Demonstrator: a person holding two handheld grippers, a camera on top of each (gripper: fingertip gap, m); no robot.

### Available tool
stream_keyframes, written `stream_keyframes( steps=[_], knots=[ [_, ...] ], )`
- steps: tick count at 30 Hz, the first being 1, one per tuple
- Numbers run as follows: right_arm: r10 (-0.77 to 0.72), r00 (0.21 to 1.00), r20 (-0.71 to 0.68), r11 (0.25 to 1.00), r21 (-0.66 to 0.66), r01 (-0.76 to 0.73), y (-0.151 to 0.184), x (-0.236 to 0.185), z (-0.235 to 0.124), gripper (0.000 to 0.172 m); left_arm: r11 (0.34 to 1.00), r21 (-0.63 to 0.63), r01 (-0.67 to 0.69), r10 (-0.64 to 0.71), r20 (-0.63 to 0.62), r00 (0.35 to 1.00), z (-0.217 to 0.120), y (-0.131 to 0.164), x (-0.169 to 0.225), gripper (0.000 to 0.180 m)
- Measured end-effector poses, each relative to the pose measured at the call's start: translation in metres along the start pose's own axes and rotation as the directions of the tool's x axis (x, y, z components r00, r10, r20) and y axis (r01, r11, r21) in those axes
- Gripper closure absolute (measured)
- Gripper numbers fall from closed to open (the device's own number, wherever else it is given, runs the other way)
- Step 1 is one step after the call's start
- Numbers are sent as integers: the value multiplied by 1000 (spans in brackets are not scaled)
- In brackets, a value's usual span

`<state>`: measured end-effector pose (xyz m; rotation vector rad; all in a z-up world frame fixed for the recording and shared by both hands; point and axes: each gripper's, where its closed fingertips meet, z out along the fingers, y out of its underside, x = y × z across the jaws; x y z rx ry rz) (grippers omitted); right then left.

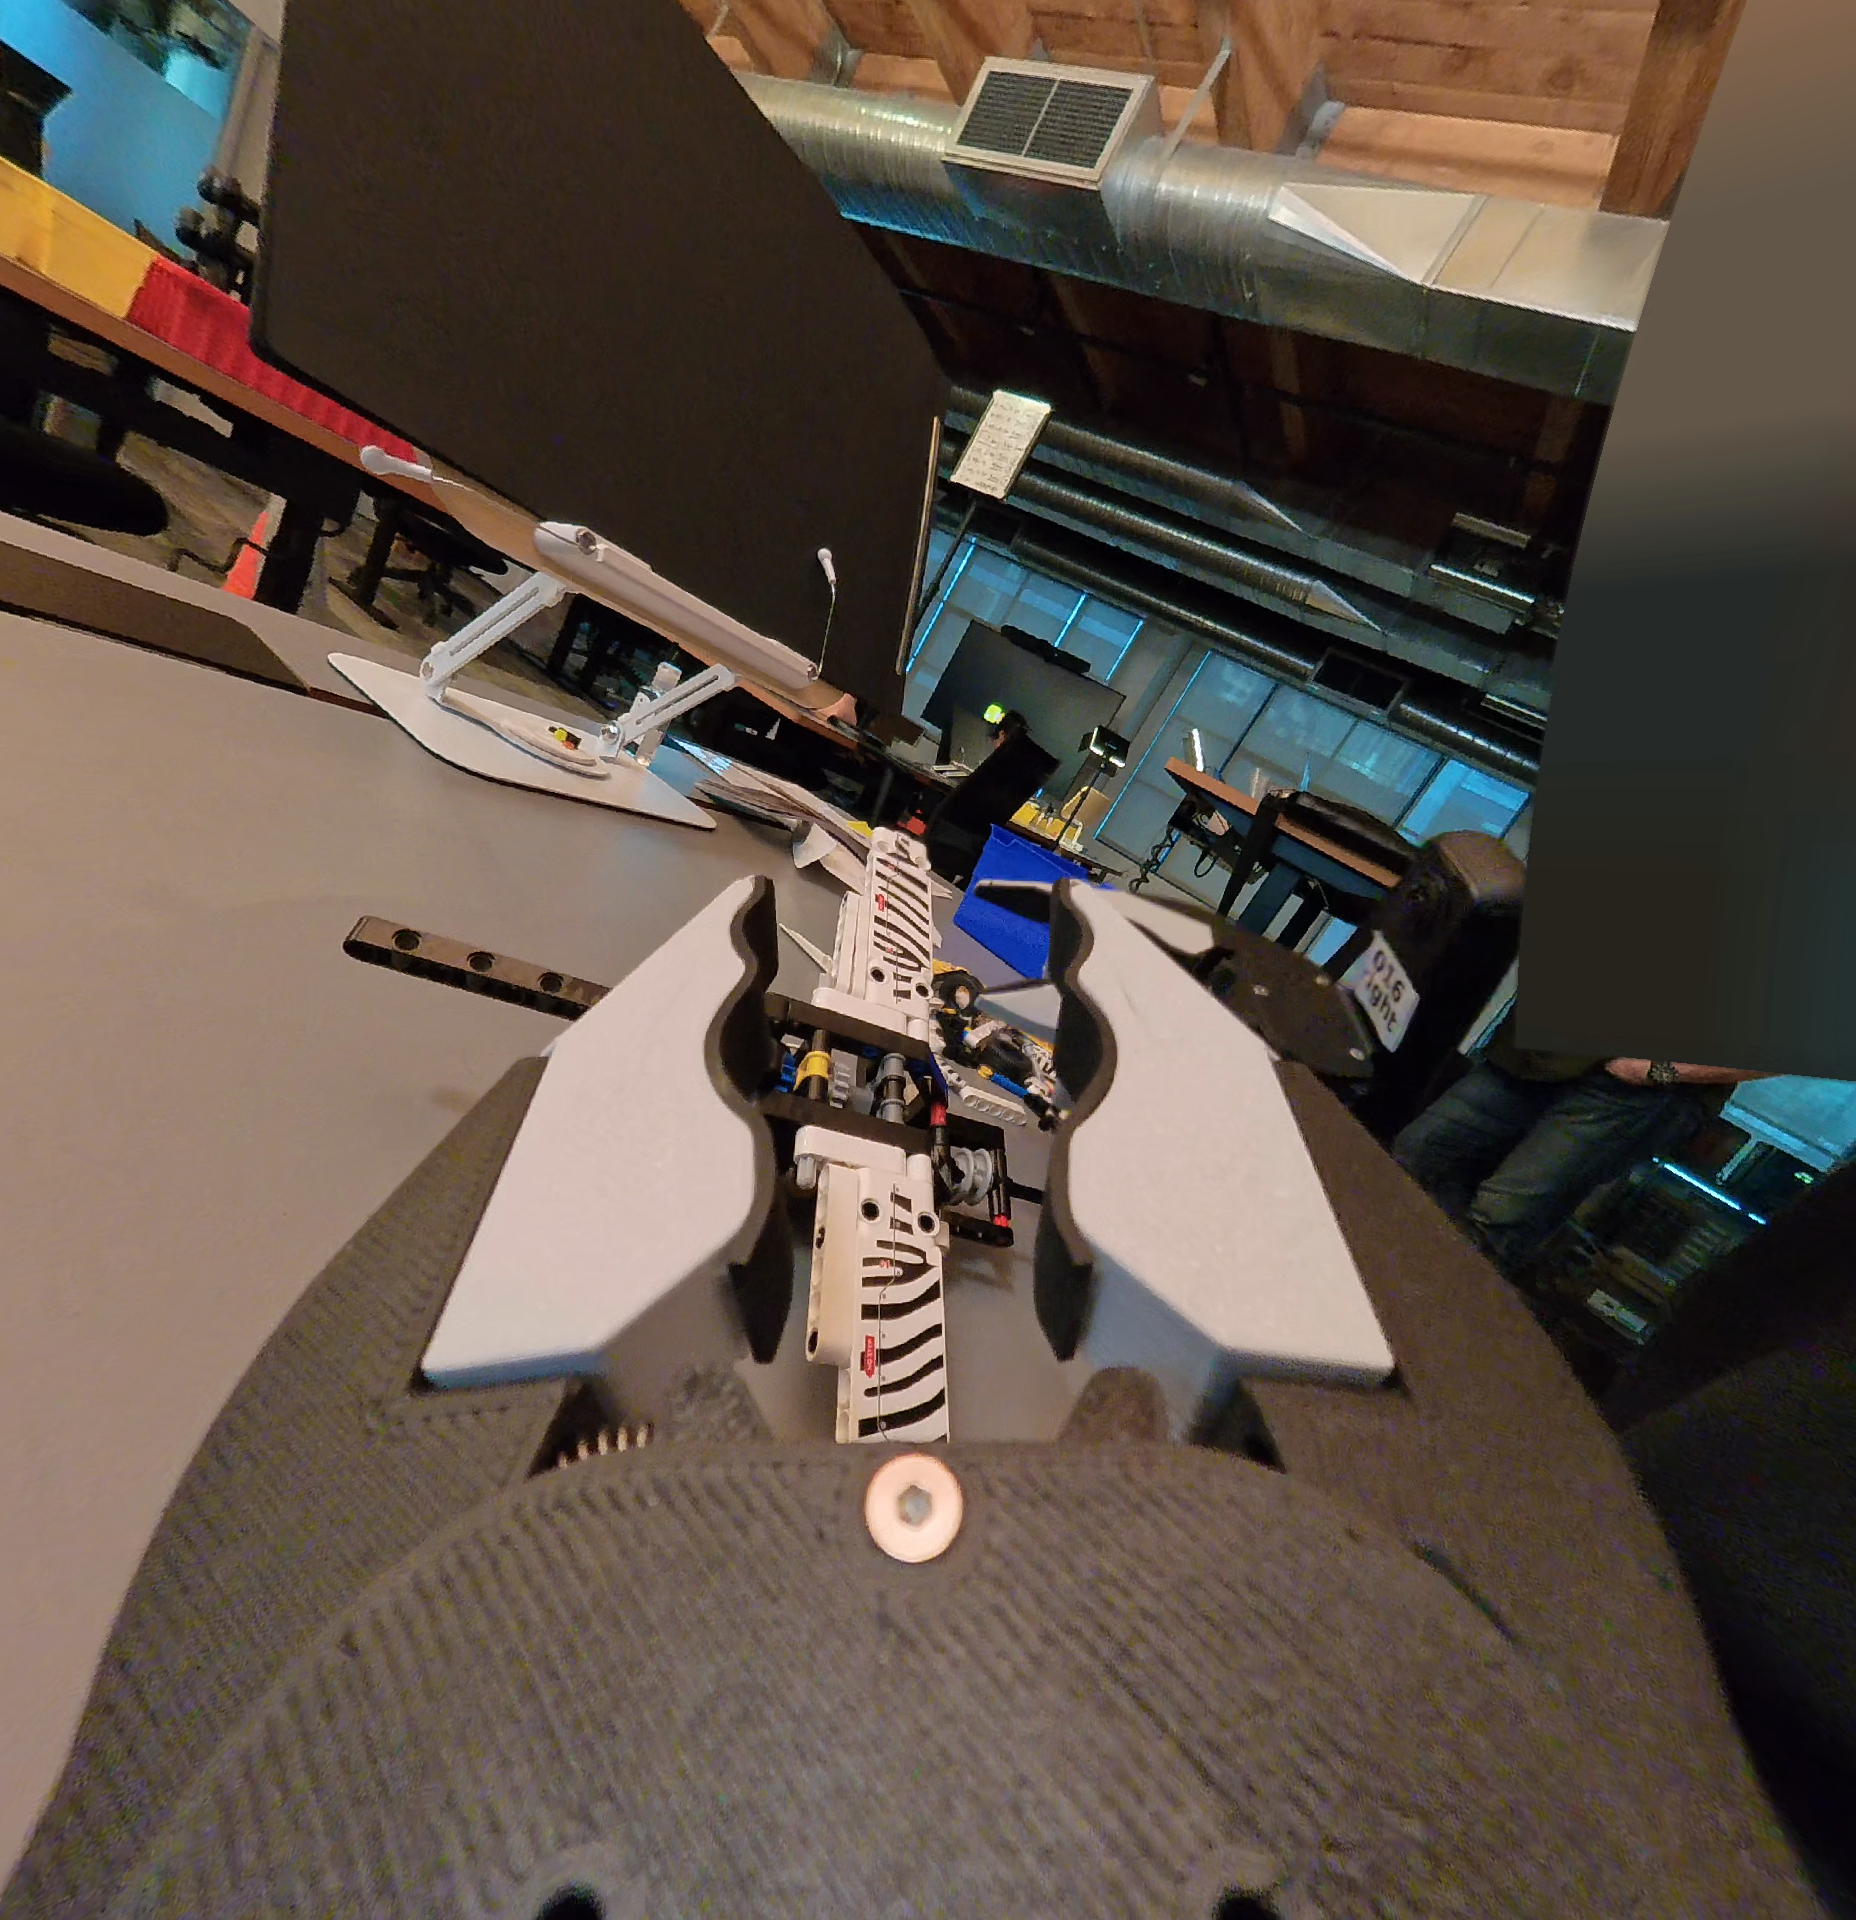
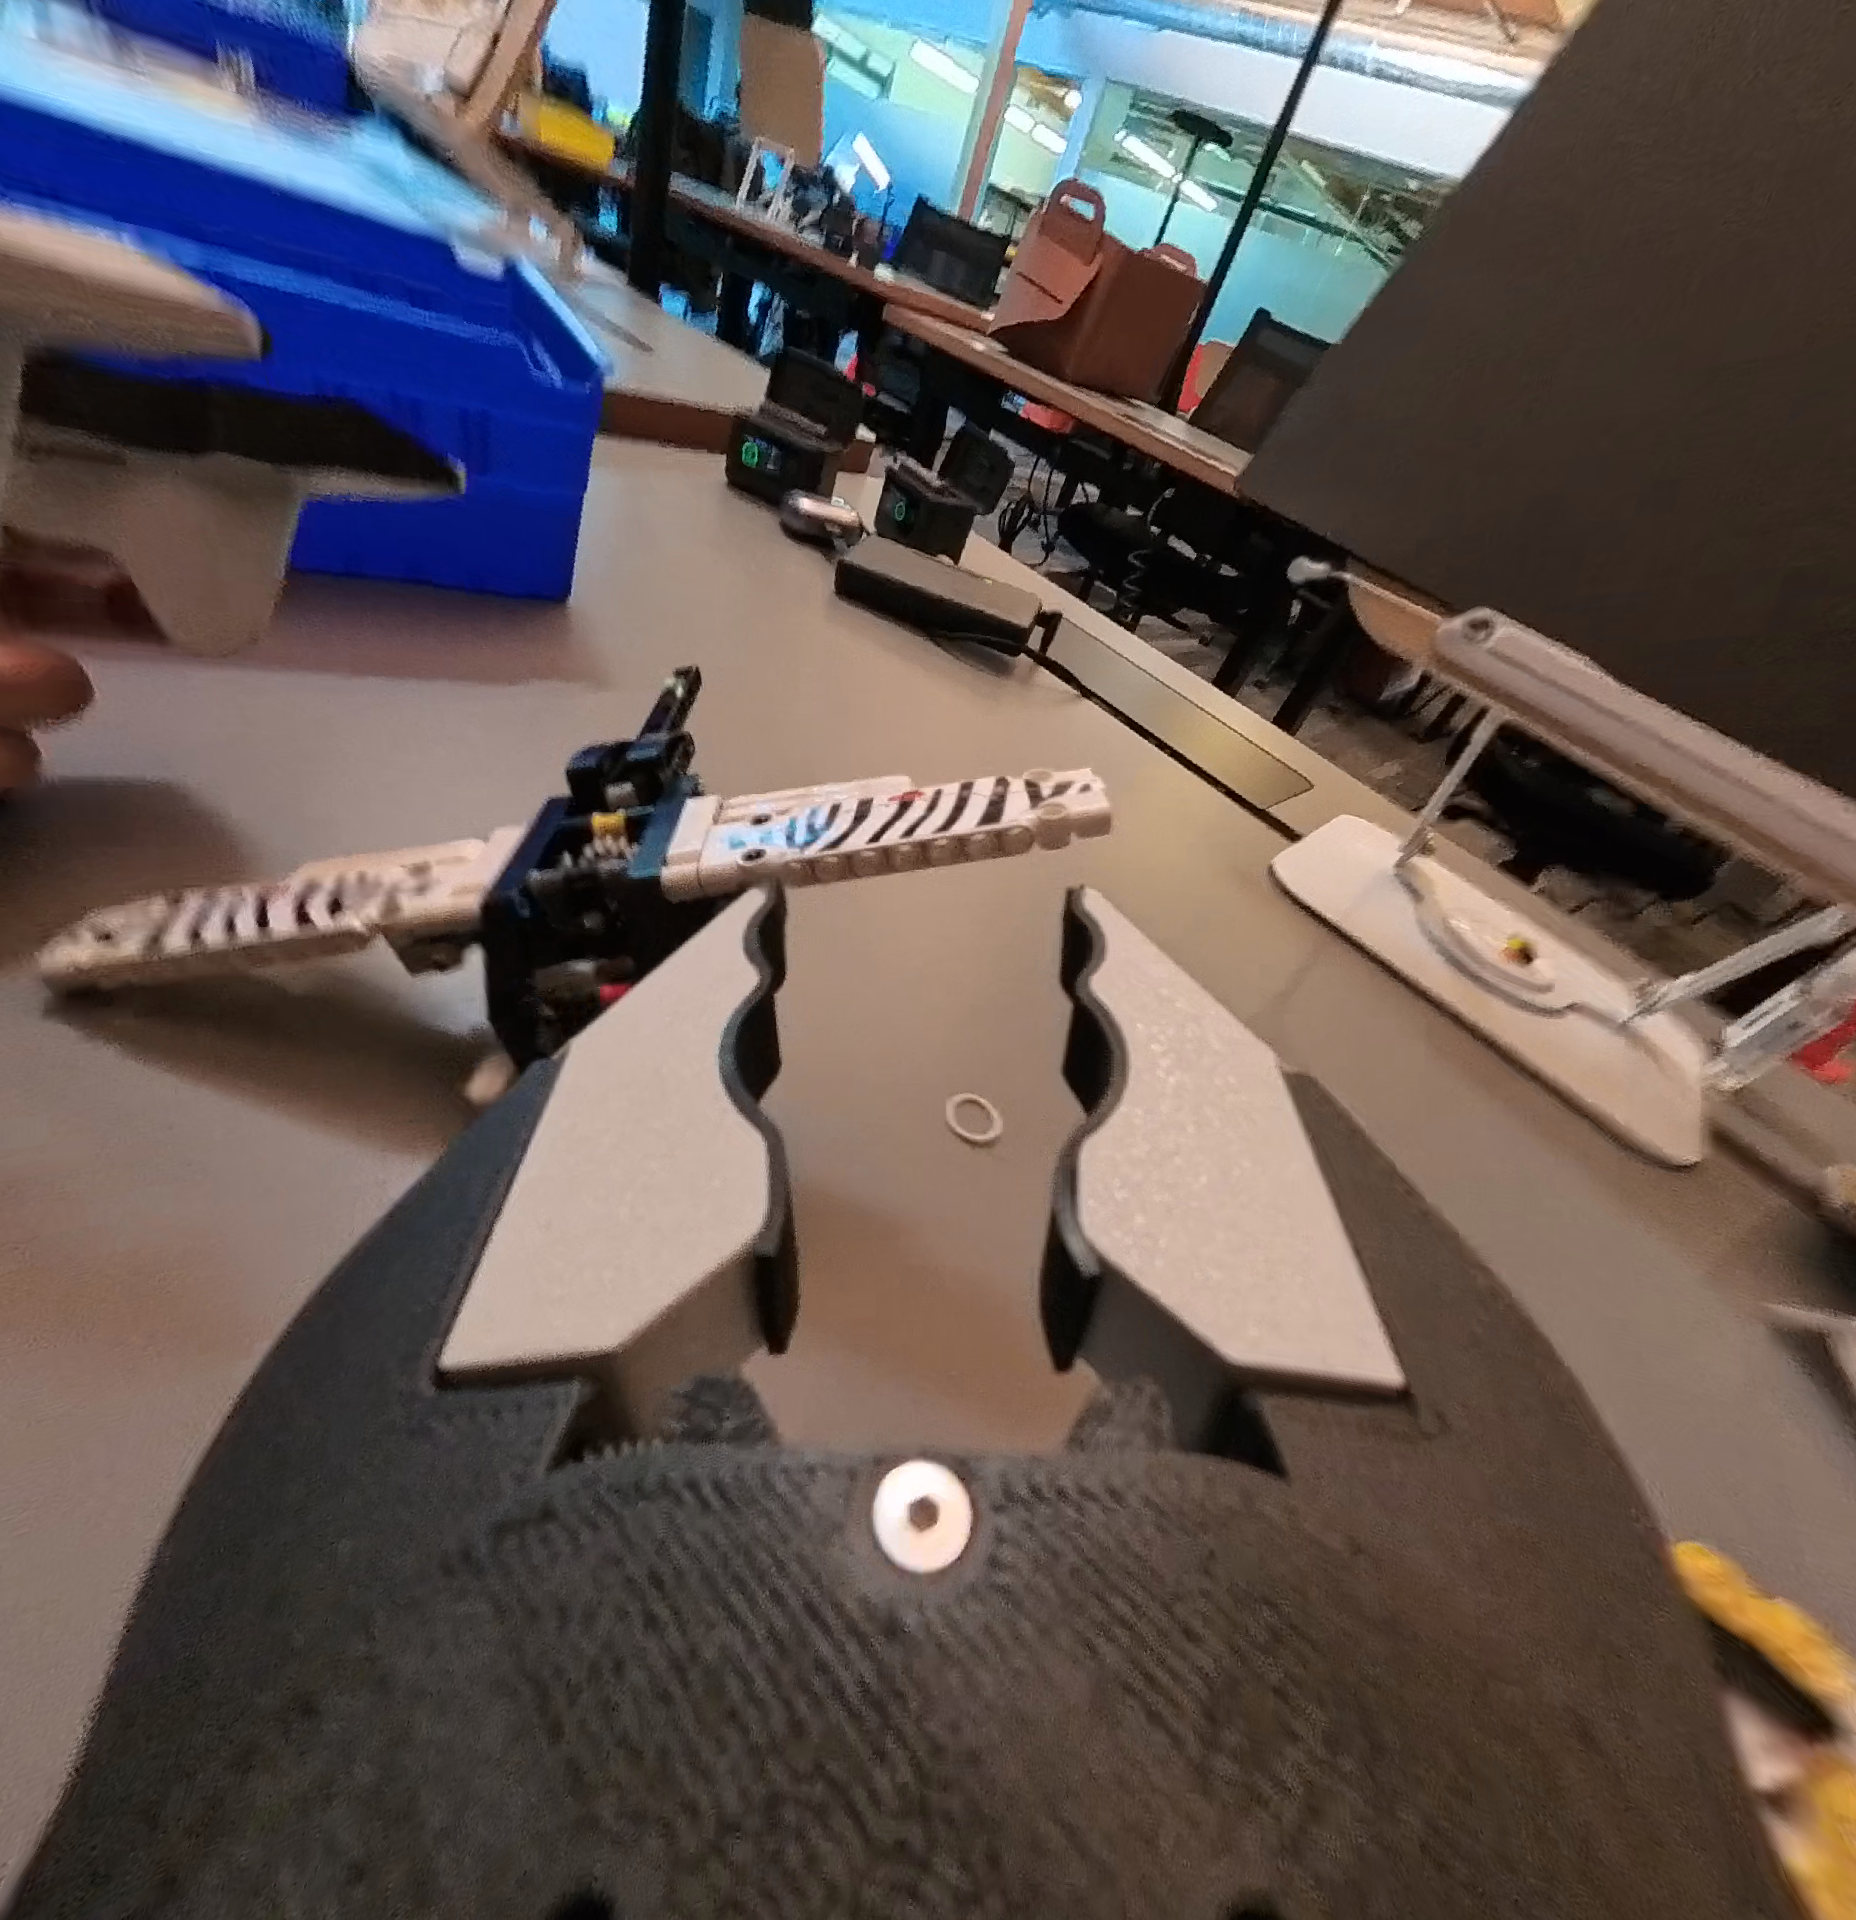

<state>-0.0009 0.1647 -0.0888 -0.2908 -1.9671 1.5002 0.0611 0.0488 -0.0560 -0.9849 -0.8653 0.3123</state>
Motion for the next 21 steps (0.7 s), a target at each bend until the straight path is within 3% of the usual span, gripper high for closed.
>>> stream_keyframes(
  steps=[2, 3, 6, 8, 13, 16, 17, 18, 21],
  knots=[
    [-277, 961, -23, 958, -84, 274, 4, 7, 0, 115, 1000, -3, -5, 5, 1, 1000, 0, 1, 0, 130],
    [-449, 893, -39, 887, -142, 440, 7, 13, 0, 115, 1000, -5, -5, 5, 1, 1000, 1, 1, 0, 130],
    [-824, 567, 5, 552, -219, 805, 8, 16, 8, 134, 1000, -5, -5, 5, 2, 1000, 1, 1, 0, 131],
    [-919, 391, 46, 378, -176, 909, 5, 8, 16, 132, 1000, -7, -9, 9, 3, 1000, 1, 1, 1, 131],
    [-985, 66, 160, 64, -19, 998, 11, -19, 33, 111, 999, -19, -37, 37, 0, 999, 2, 4, 4, 131],
    [-982, -89, 167, -92, -11, 996, 19, -24, 48, 140, 998, -21, -51, 51, -4, 999, 2, 4, 6, 130],
    [-983, -95, 159, -101, -34, 994, 16, -22, 51, 154, 997, -21, -72, 72, -3, 997, 2, 4, 7, 130],
    [-980, -37, 194, -47, -48, 998, 17, -20, 52, 156, 993, -16, -115, 115, -1, 993, 0, 0, 11, 130],
    [-891, 355, 283, 316, -176, 932, 17, -12, 51, 157, 930, 114, -350, 341, 94, 935, -15, -25, 24, 130]
  ],
)
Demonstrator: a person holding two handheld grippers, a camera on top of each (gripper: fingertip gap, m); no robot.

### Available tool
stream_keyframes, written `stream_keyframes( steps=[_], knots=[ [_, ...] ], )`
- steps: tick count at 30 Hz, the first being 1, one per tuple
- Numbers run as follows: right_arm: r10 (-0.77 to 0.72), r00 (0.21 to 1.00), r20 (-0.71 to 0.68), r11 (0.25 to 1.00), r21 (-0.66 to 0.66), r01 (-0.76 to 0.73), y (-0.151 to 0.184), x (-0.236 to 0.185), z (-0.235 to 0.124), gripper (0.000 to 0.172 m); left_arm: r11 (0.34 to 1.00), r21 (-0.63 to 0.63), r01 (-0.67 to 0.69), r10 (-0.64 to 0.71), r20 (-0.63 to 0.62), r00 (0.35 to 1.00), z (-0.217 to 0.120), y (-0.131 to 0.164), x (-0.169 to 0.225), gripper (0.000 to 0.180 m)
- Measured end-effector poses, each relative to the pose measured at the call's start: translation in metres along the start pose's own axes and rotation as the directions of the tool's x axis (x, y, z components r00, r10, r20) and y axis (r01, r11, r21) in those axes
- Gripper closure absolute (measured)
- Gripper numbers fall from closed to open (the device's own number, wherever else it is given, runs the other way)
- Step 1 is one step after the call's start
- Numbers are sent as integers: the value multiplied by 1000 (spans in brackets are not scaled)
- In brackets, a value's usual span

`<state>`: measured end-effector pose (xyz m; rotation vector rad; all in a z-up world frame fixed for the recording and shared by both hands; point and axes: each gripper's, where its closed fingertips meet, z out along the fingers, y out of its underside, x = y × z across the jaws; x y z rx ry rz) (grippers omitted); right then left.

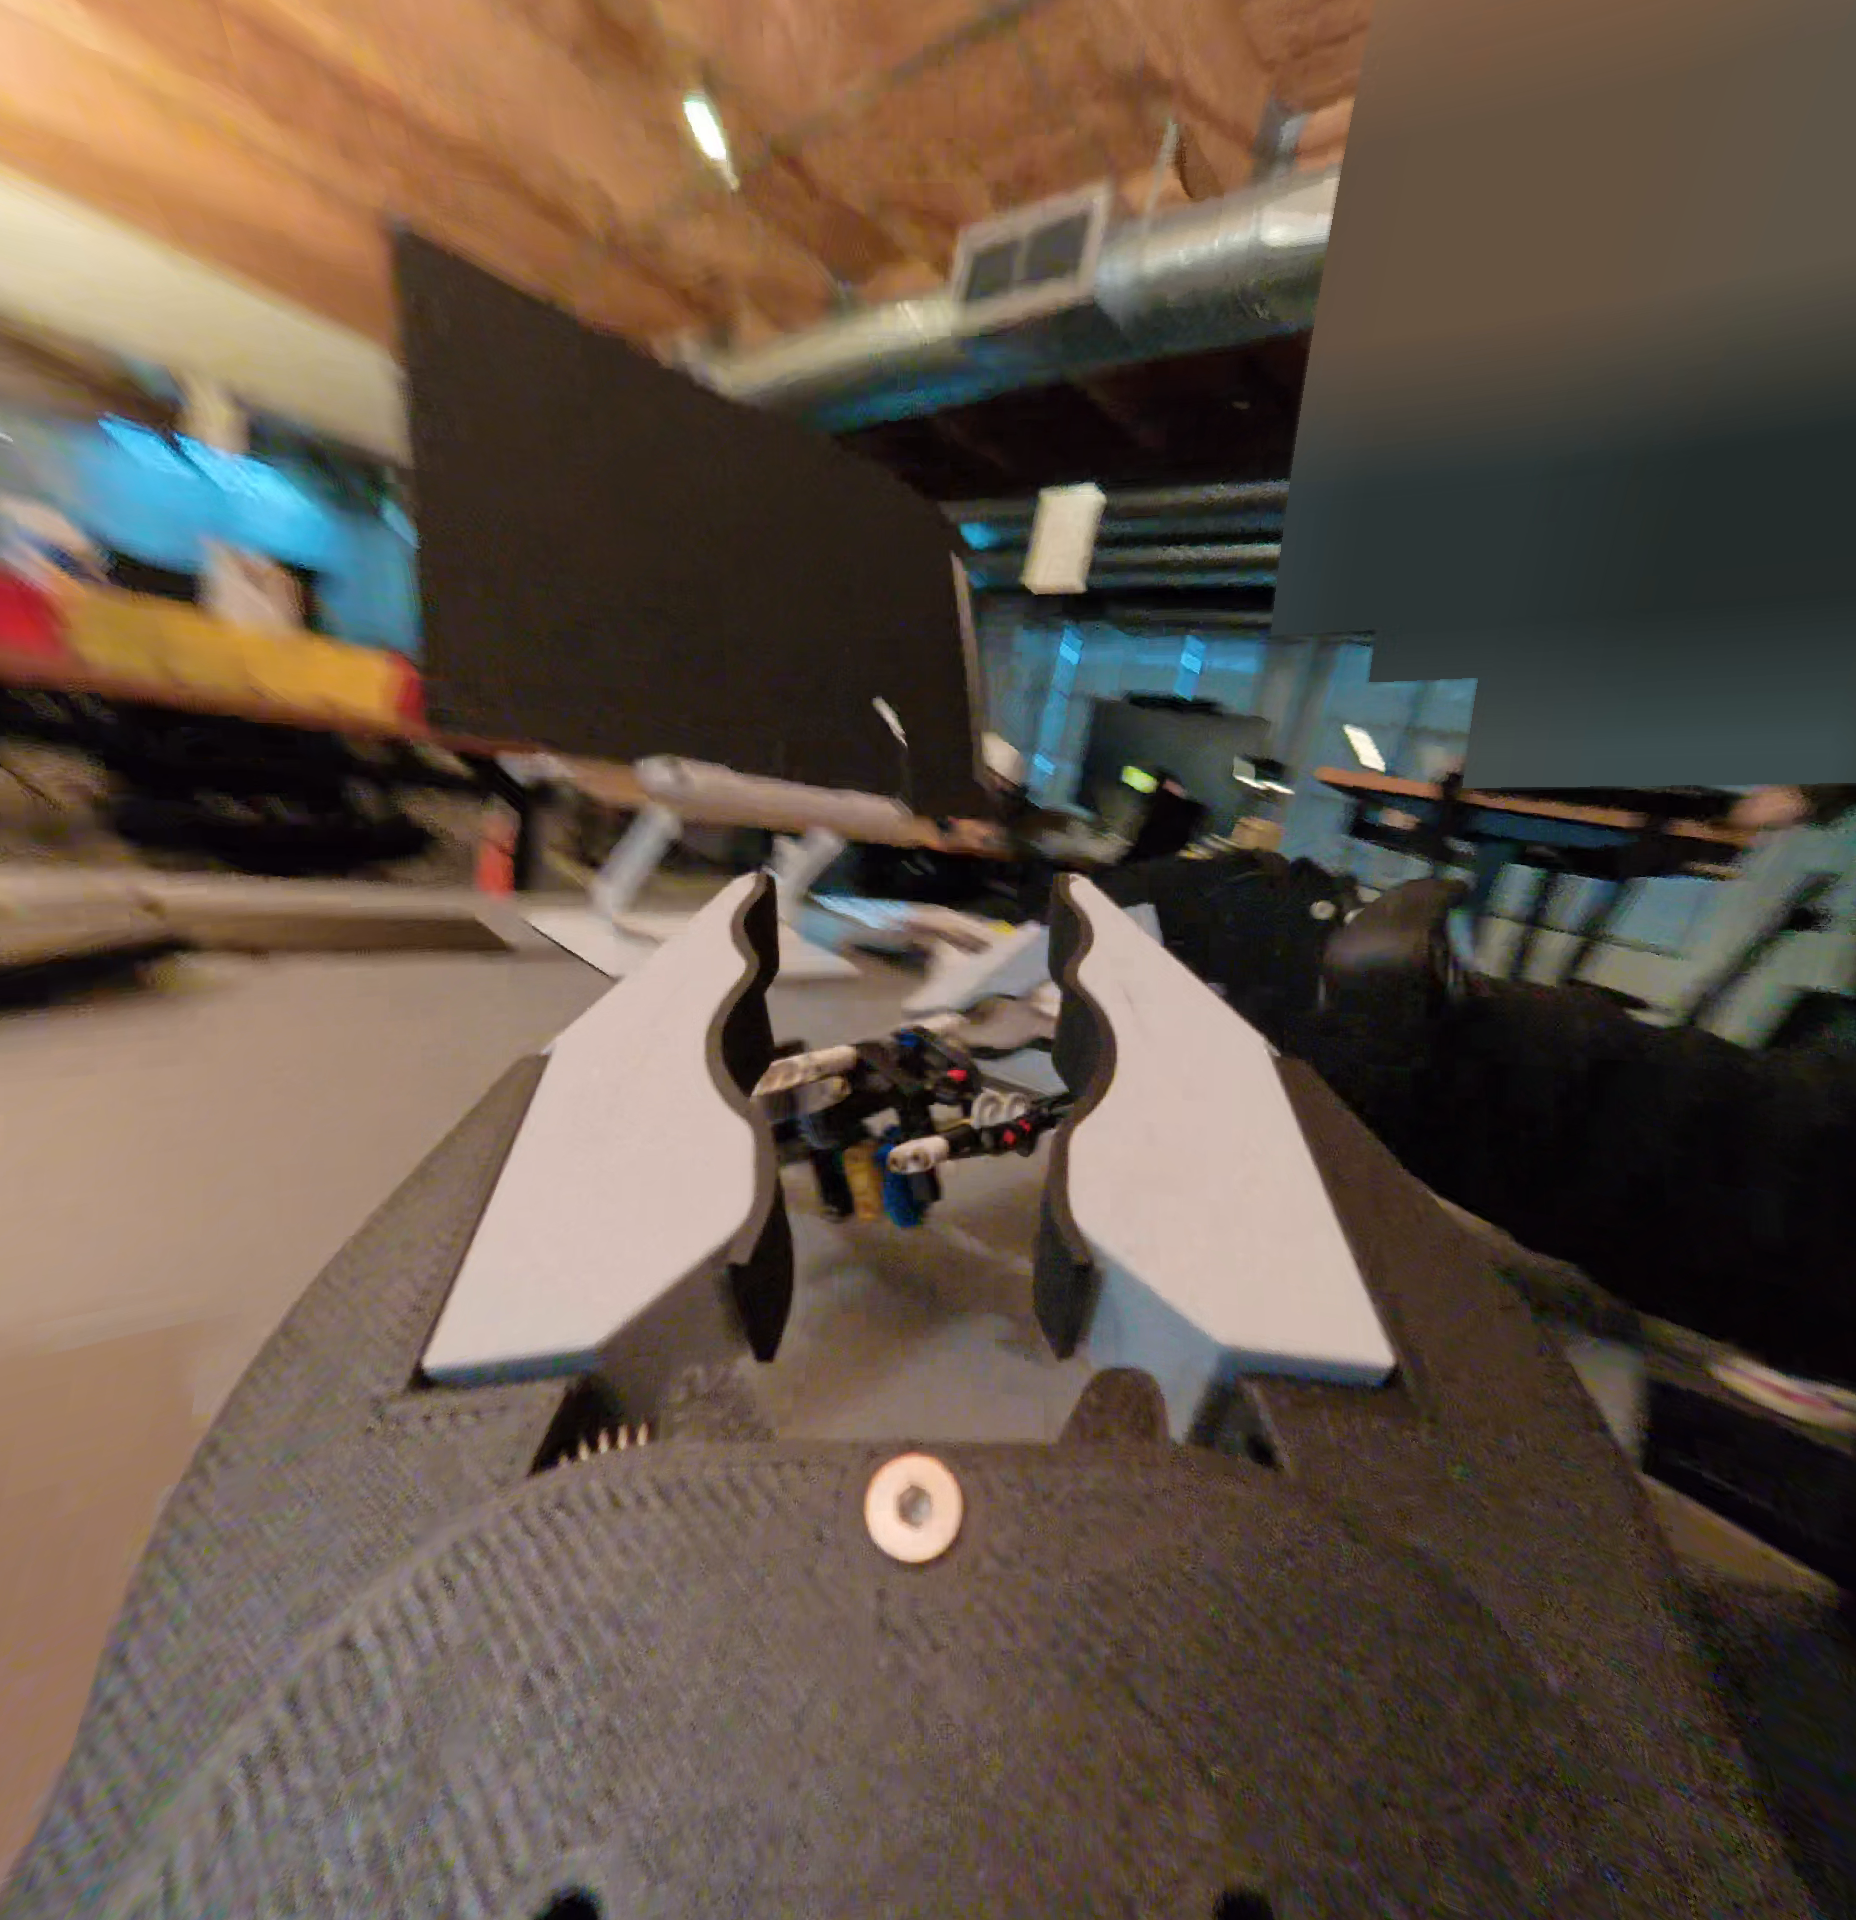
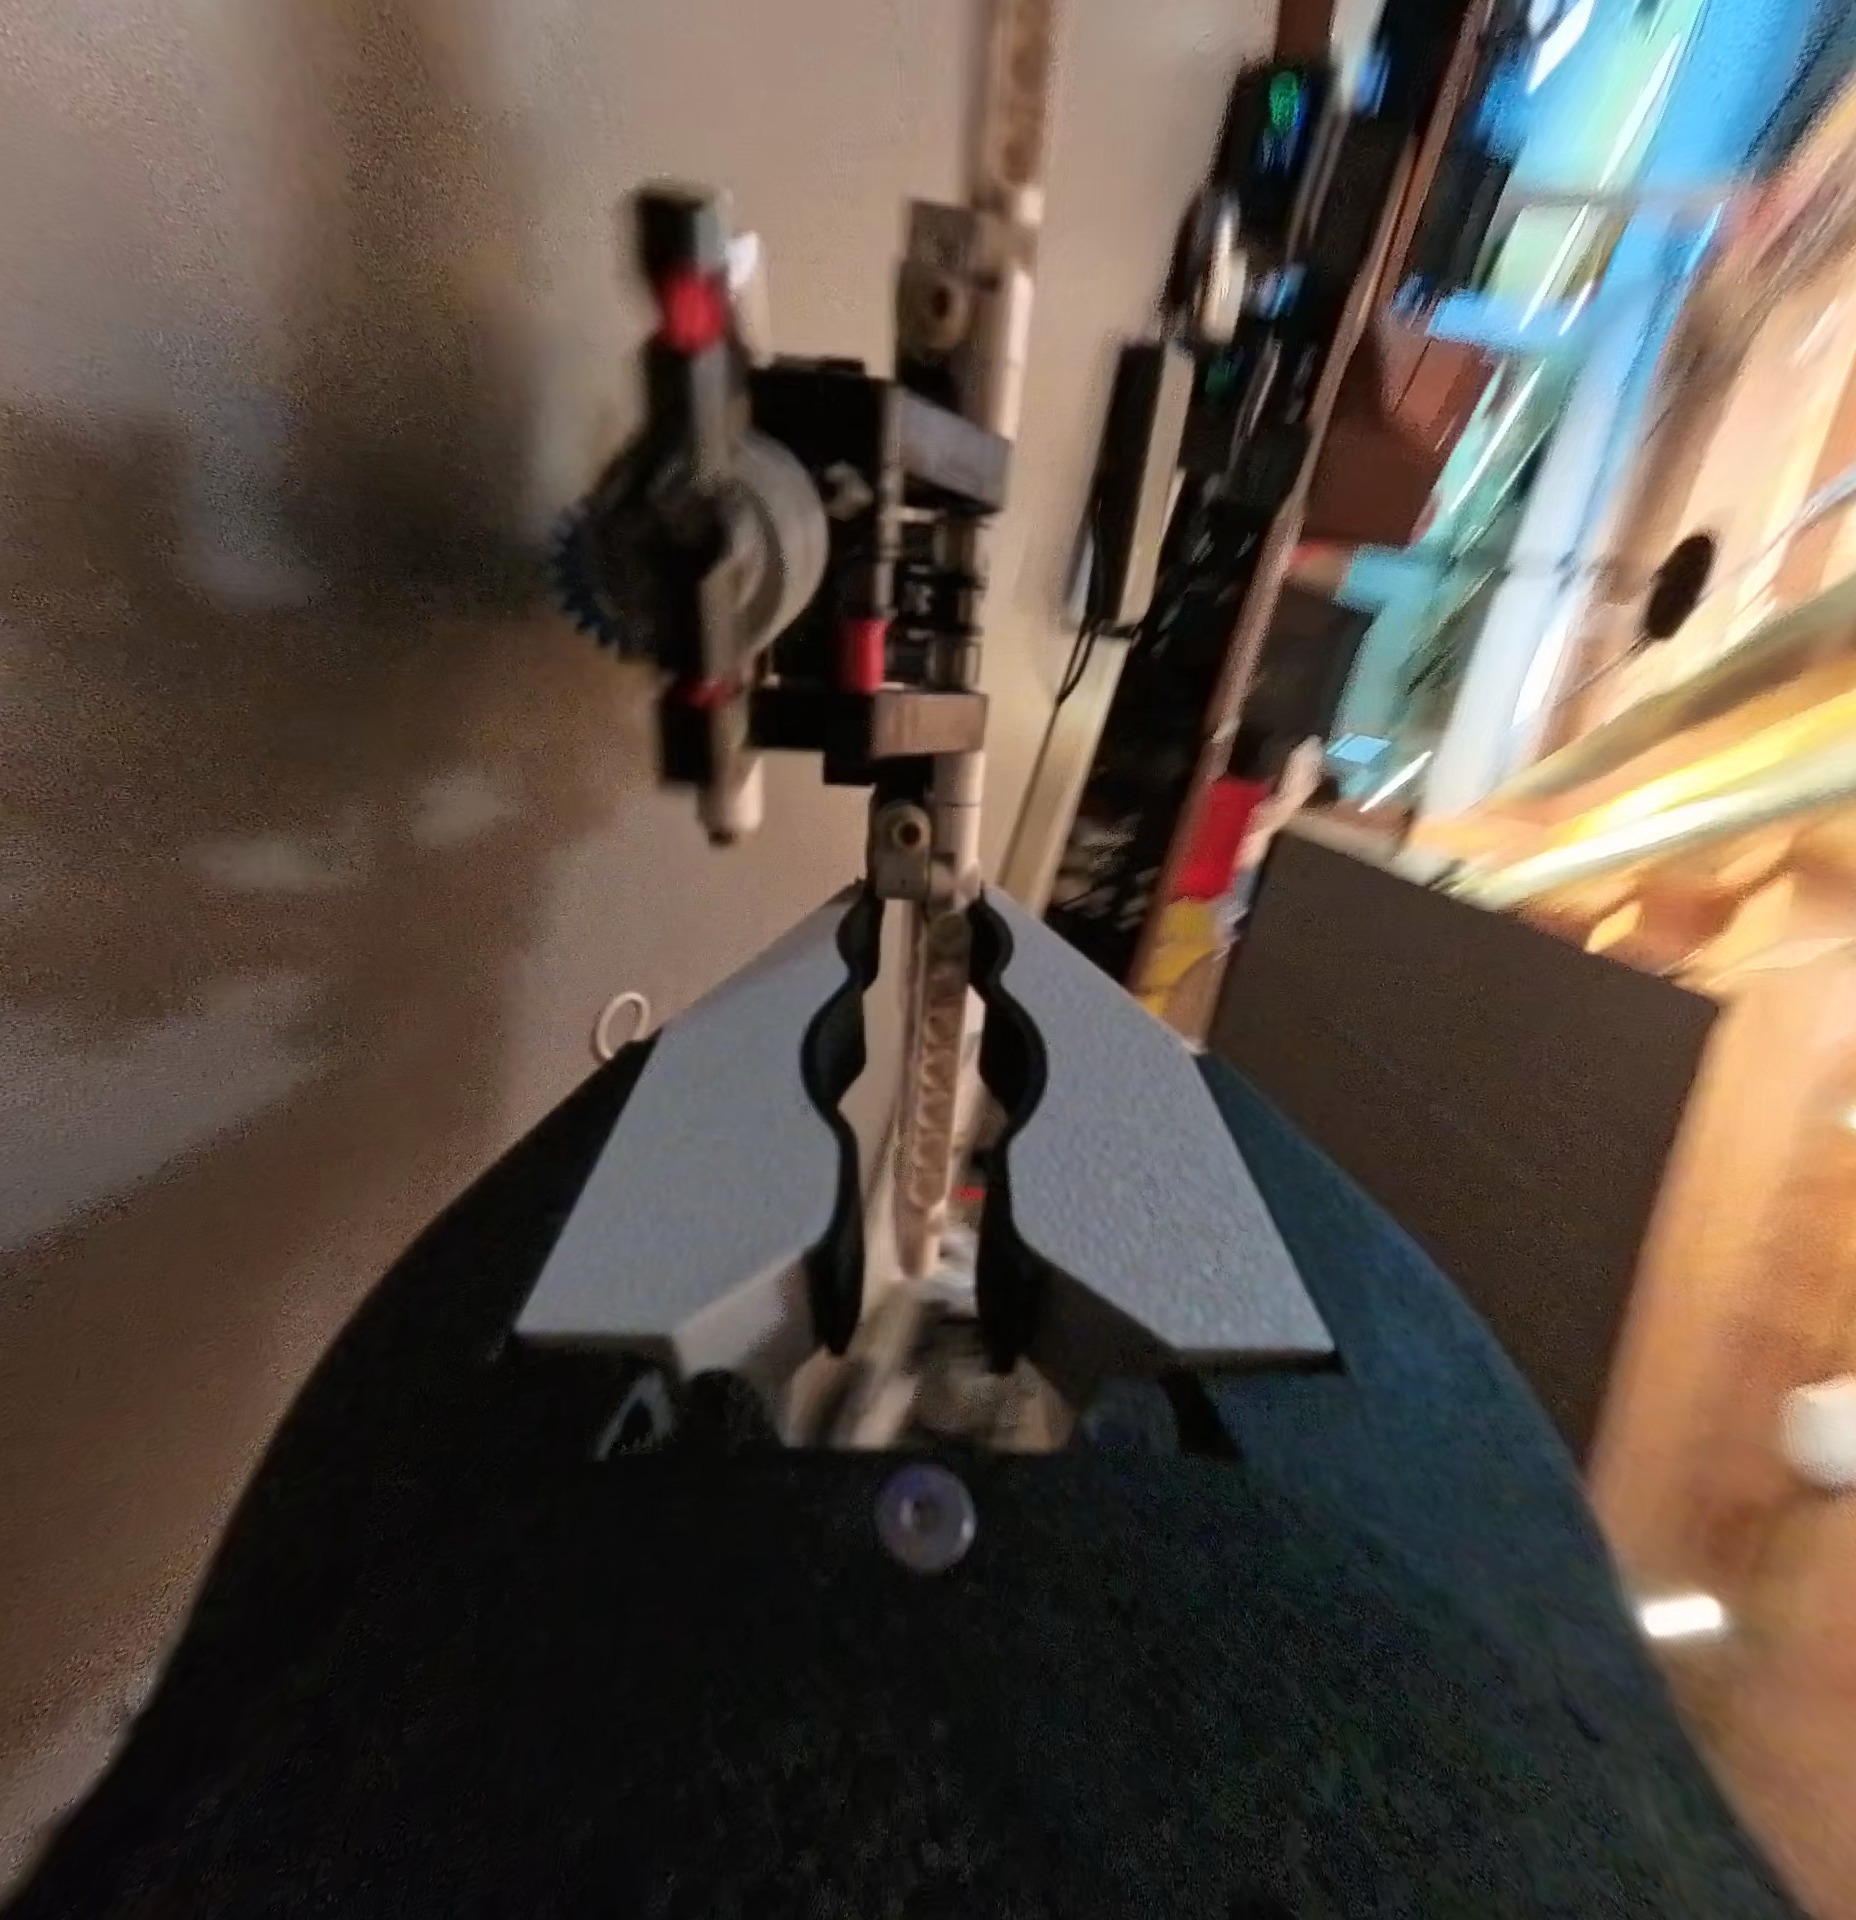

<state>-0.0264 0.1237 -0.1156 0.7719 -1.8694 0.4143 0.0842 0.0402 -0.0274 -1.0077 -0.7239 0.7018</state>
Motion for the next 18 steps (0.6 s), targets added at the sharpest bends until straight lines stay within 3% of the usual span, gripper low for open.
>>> stream_keyframes(
  steps=[4, 8, 14, 18],
  knots=[
    [424, 902, 82, 905, -16, -425, 8, 14, -7, 165, 961, 138, -242, 222, 146, 964, -18, -34, 0, 135],
    [697, 686, 207, 693, 49, -719, -4, 21, -18, 166, 989, 50, -142, 137, 83, 987, -3, -11, 6, 120],
    [831, 409, 378, 397, 112, -911, -25, 32, -38, 166, 961, -276, -15, 35, 67, 997, 27, 55, 8, 64],
    [824, 252, 508, 225, 115, -968, -43, 28, -49, 166, 942, -321, -97, 135, 98, 986, 32, 59, 2, 69]
  ],
)
